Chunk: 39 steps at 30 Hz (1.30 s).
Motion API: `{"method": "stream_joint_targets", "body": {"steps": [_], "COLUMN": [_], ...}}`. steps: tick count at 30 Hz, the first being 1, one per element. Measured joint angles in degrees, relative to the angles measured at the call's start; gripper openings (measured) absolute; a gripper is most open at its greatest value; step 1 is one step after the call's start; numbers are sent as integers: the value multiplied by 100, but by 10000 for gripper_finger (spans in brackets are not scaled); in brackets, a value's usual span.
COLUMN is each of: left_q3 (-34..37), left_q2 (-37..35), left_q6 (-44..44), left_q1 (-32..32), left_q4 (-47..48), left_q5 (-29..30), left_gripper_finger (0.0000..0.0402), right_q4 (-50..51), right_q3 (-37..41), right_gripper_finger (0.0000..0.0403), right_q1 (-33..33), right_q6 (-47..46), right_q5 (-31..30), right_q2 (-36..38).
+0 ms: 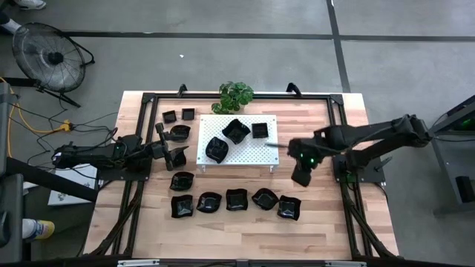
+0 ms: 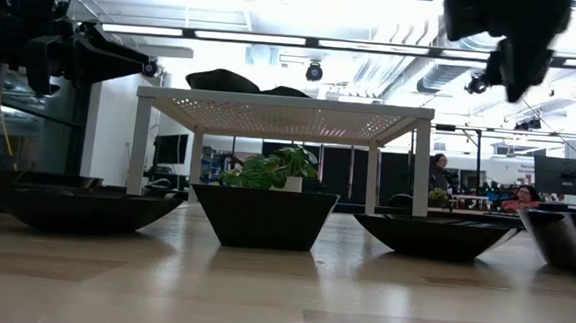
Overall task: Pick & Place Mini shaped plates
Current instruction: Stack the distorted square plate on top of the distorted square plate on the shelf
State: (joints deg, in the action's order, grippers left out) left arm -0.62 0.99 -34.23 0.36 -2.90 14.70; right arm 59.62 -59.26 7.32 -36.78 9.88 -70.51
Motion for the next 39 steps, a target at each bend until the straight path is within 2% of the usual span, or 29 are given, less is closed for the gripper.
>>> {"method": "stream_joint_targets", "body": {"steps": [5,13,17,21,28,39], "left_q3": [0,0,0,0,0,0], "left_q2": [-1,0,-1,-1,1,-1], "left_q6": [-1,-1,-1,-1,-1,-1], "left_q1": [0,-1,-1,0,-1,-2], "left_q4": [2,2,0,2,1,1], "left_q5": [-2,-24,-24,-22,-20,-15], "left_gripper_finger": [175,175,175,175,175,175], "right_q4": [-363,-1723,-2189,-2326,-2344,-2469], "right_q3": [545,1562,1860,1882,1684,1428], "right_gripper_finger": [126,126,126,126,126,126], "right_q1": [490,837,1008,1140,1161,1187], "right_q6": [229,235,295,597,728,727], "right_q5": [227,560,666,641,260,261], "right_q2": [-1,-24,-273,-596,-1081,-1470]}}
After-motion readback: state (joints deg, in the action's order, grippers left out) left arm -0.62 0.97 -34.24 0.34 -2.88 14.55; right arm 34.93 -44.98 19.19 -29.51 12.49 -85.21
